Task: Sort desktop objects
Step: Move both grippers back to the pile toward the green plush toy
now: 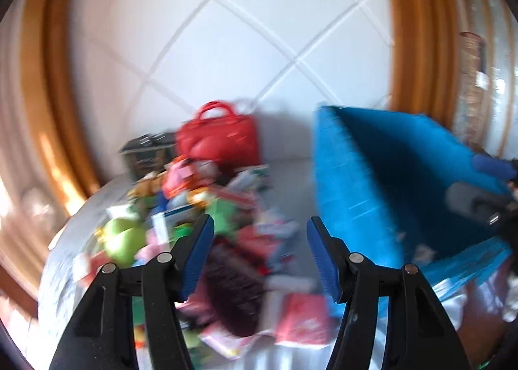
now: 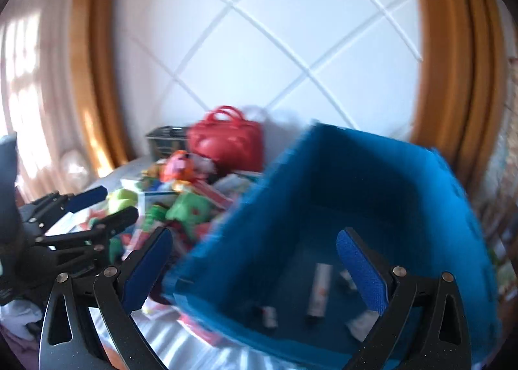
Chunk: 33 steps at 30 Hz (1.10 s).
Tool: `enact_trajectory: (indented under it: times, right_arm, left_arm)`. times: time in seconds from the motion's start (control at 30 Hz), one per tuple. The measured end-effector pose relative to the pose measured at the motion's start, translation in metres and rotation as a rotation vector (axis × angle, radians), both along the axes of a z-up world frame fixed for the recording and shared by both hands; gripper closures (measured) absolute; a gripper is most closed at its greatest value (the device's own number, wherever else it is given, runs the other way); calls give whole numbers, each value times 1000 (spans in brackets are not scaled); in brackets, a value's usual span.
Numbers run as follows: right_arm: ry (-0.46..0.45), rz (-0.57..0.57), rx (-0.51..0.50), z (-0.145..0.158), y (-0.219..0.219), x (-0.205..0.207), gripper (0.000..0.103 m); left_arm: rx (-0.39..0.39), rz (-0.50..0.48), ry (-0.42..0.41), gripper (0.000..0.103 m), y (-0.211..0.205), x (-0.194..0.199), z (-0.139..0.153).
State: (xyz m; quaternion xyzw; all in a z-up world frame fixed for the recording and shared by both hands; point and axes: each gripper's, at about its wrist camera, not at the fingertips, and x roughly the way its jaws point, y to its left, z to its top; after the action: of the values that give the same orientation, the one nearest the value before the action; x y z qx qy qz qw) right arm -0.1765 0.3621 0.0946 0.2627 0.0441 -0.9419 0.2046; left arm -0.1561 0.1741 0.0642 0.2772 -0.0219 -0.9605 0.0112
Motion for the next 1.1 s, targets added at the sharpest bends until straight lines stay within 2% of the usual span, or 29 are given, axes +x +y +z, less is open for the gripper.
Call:
enact_trajectory:
  times: [0.2, 0.4, 0.5, 0.63, 0.83, 0.9, 1.1]
  right_arm:
    - [-34, 120, -5, -18, -94, -1, 0]
    - [-140, 238, 43, -68, -187, -15, 0]
    - [-196, 275, 65, -94, -216, -19, 0]
    - [-277, 329, 106, -129, -248, -28, 0]
    - [-353, 411, 195, -174, -284, -39, 0]
    - [-359, 435, 228, -183, -294, -40, 0]
    - [-352, 512, 300, -203, -327, -37, 0]
  left_arm:
    - [27, 157, -92, 44, -116, 13, -44]
    - [73, 316, -197, 44, -213, 25, -101]
    - [91, 376, -261, 44, -241, 27, -135]
    - [145, 413, -333, 44, -263, 26, -179]
    - [227, 457, -410, 44, -266, 22, -237]
    - [177, 494, -410, 44, -265, 20, -245]
    - [68, 509, -448, 44, -272, 26, -249]
